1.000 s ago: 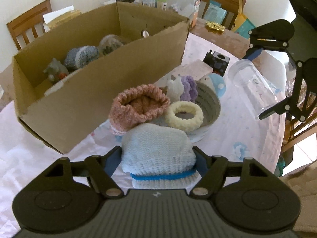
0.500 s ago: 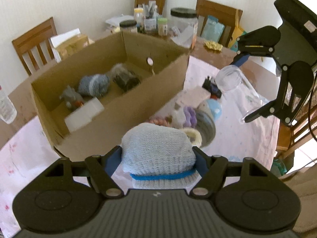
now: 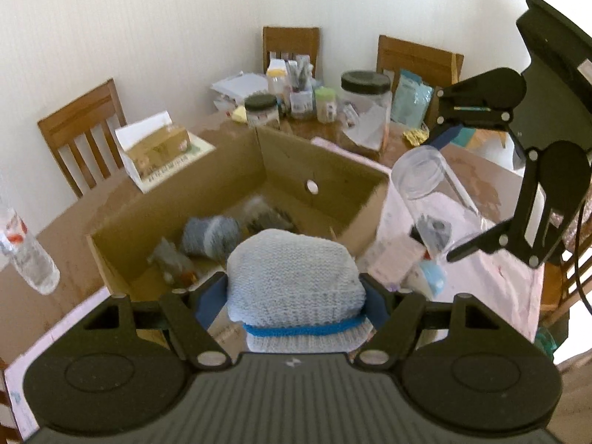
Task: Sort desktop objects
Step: 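Carry the hat into the cardboard box and open the left tool while the right tool drops the jar there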
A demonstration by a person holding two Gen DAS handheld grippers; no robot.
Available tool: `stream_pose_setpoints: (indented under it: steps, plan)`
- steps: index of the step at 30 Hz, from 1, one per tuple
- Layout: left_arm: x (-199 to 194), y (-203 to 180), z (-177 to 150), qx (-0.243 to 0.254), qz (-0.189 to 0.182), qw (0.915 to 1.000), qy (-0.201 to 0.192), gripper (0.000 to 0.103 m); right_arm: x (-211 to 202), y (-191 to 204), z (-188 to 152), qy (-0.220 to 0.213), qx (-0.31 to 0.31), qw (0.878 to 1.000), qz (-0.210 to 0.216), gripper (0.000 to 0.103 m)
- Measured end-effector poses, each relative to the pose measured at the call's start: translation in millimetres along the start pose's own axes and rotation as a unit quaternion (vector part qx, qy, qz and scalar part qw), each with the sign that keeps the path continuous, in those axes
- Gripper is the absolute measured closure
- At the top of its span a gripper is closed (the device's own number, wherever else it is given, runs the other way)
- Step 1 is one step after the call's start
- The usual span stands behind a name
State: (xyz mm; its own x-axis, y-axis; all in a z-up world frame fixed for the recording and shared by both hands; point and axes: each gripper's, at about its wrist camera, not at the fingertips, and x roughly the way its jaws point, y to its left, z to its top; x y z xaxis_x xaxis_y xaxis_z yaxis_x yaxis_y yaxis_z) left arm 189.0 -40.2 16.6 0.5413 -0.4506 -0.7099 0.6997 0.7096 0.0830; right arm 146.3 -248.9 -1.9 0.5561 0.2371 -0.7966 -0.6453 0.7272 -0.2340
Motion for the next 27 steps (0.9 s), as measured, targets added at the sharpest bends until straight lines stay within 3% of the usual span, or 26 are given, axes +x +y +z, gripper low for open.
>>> stream_pose_setpoints:
  steps: [12, 20, 27]
  plan:
    - [28, 20, 36, 0.012, 0.016, 0.9996, -0.020, 0.028, 13, -32, 35, -0.031, 0.002, 0.999, -0.012, 0.009]
    - [47, 33, 41, -0.008, 0.033, 0.9994, -0.005, 0.017, 30, -52, 50, -0.042, 0.030, 0.999, -0.013, 0.009]
    - [42, 36, 34, -0.016, 0.033, 0.9993, -0.002, 0.017, 40, -52, 49, -0.039, 0.051, 0.998, -0.014, 0.000]
